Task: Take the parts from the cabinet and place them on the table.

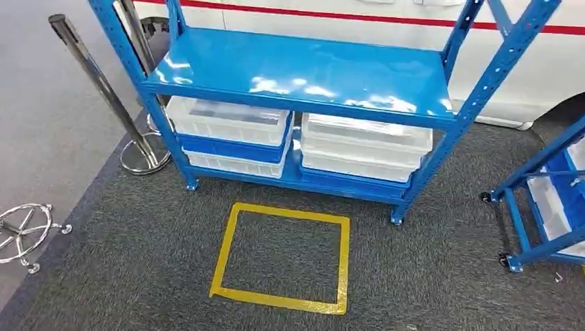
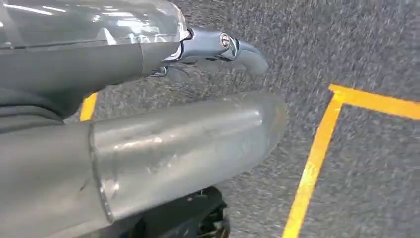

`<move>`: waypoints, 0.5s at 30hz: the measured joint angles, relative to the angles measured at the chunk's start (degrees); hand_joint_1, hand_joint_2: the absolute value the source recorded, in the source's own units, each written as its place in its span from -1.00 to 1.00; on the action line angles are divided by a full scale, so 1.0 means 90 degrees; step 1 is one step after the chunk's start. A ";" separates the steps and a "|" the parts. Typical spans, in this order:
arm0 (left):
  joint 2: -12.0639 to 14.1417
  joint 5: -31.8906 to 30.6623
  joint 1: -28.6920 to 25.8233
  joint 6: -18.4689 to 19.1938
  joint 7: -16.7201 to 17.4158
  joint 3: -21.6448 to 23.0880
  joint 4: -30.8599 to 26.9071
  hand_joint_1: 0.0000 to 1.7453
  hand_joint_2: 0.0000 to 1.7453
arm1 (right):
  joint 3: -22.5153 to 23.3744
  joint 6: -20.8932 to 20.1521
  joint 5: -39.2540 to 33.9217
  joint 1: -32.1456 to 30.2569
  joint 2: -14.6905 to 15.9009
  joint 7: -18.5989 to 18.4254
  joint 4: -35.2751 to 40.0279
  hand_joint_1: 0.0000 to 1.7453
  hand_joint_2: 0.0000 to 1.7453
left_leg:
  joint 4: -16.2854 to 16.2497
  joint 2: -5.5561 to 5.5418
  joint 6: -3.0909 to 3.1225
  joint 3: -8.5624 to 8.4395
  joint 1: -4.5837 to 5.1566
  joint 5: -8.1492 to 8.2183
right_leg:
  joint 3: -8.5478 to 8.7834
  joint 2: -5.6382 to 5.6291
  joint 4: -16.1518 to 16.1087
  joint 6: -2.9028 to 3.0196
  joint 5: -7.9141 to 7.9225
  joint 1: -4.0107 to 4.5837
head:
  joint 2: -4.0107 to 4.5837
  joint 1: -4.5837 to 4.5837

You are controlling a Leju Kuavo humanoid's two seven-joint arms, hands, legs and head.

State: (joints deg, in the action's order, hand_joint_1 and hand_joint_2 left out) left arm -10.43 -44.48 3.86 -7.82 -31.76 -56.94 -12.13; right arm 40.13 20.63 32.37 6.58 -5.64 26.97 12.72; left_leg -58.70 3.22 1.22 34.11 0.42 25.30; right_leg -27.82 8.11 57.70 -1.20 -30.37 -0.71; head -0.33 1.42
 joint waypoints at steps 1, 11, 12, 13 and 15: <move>-0.0002 0.0014 -0.0003 0.0002 -0.0010 -0.0036 0.0000 -1.00 -1.00 | -0.0019 0.0000 0.0007 0.0015 -0.0010 -0.0002 0.0000 -1.00 -1.00 | 0.0089 -0.0099 0.0059 -0.0065 -0.0073 -0.0042 | 0.0022 0.0022 0.0001 -0.0053 -0.0052 -0.0010 | 0.0000 -0.0002; -0.0039 -0.0015 -0.0015 -0.0158 0.0146 -0.0148 0.0000 -1.00 -1.00 | -0.0114 -0.0017 0.0109 -0.0029 -0.0051 -0.0007 -0.0012 -1.00 -1.00 | 0.0026 -0.0978 0.0117 -0.0161 -0.0058 0.0049 | -0.0513 -0.1290 0.0303 0.0003 0.0333 -0.0070 | 0.0000 -0.0007; -0.0039 -0.0015 -0.0001 -0.0158 0.0158 -0.0150 0.0000 -1.00 -1.00 | -0.0116 -0.0015 0.0109 -0.0038 -0.0051 -0.0007 -0.0015 -1.00 -1.00 | -0.0032 -0.1050 0.0077 -0.0129 -0.0019 0.0073 | -0.0451 -0.1475 0.0183 0.0020 0.0252 -0.0088 | 0.0000 -0.0002; -0.0039 -0.0015 0.0004 -0.0160 0.0158 -0.0150 0.0000 -1.00 -1.00 | -0.0121 -0.0015 0.0112 -0.0017 -0.0070 0.0000 -0.0017 -1.00 -1.00 | -0.0020 -0.1121 0.0042 -0.0098 -0.0046 0.0055 | -0.0456 -0.1394 0.0197 0.0012 0.0247 -0.0068 | 0.0000 -0.0005; -0.0039 -0.0017 -0.0025 -0.0172 0.0170 -0.0160 0.0000 -1.00 -1.00 | -0.0131 -0.0017 0.0107 0.0021 -0.0085 0.0000 -0.0017 -1.00 -1.00 | 0.0021 -0.1250 -0.0040 -0.0078 -0.0089 0.0026 | -0.0447 -0.1283 0.0193 0.0053 0.0245 -0.0024 | 0.0000 -0.0005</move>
State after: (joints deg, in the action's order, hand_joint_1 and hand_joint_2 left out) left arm -10.78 -44.63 3.63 -9.38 -30.23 -58.38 -12.13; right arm 38.95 20.48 33.33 6.77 -6.40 26.97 12.57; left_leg -58.51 -8.02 0.86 33.41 -0.37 25.53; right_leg -31.85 -3.44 59.43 -0.72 -28.16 -0.93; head -0.33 1.38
